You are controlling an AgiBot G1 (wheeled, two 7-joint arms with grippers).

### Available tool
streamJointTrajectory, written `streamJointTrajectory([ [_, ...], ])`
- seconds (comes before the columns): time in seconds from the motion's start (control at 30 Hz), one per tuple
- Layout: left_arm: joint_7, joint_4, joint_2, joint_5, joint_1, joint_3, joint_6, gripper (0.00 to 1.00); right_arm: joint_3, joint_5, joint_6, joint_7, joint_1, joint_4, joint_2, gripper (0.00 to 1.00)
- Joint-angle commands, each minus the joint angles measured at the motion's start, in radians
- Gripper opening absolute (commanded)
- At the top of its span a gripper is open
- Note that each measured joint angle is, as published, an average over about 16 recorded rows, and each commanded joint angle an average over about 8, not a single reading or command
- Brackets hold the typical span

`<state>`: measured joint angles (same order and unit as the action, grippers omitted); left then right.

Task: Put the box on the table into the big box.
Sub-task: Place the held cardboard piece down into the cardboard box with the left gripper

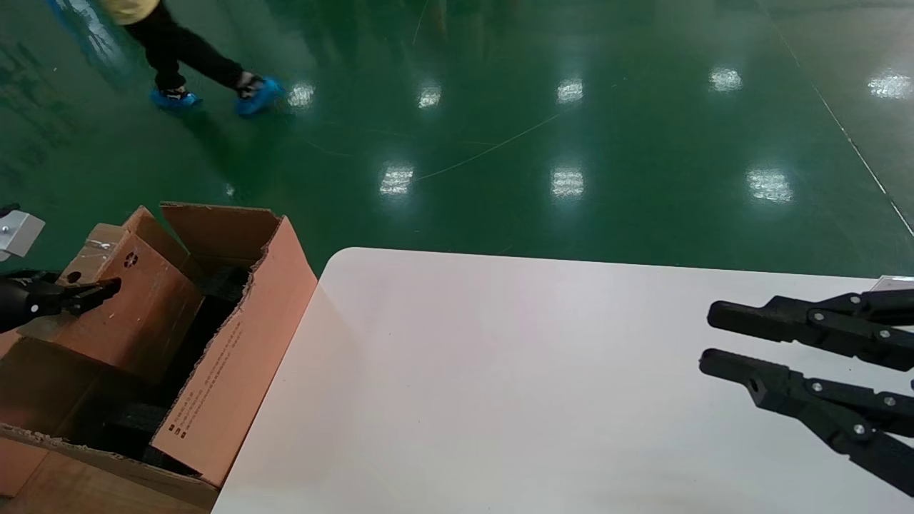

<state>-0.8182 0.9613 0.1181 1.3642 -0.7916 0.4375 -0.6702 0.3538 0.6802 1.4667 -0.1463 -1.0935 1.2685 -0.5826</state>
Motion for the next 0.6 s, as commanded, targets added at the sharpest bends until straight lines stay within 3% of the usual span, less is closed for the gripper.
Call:
streamJointTrajectory([
  [0.03, -0.022, 0.019, -0.008, -0.006, 0.029, 0.008, 0.028, 0.0, 0.0, 0.0, 0.0, 0.0, 0.0, 0.0, 0.0, 1.0],
  [0.6, -0.071, 0.049, -0.045, -0.058, 0.168, 0.072, 0.182, 0.0, 0.0, 0.0, 0.0, 0.0, 0.0, 0.0, 0.0, 1.0],
])
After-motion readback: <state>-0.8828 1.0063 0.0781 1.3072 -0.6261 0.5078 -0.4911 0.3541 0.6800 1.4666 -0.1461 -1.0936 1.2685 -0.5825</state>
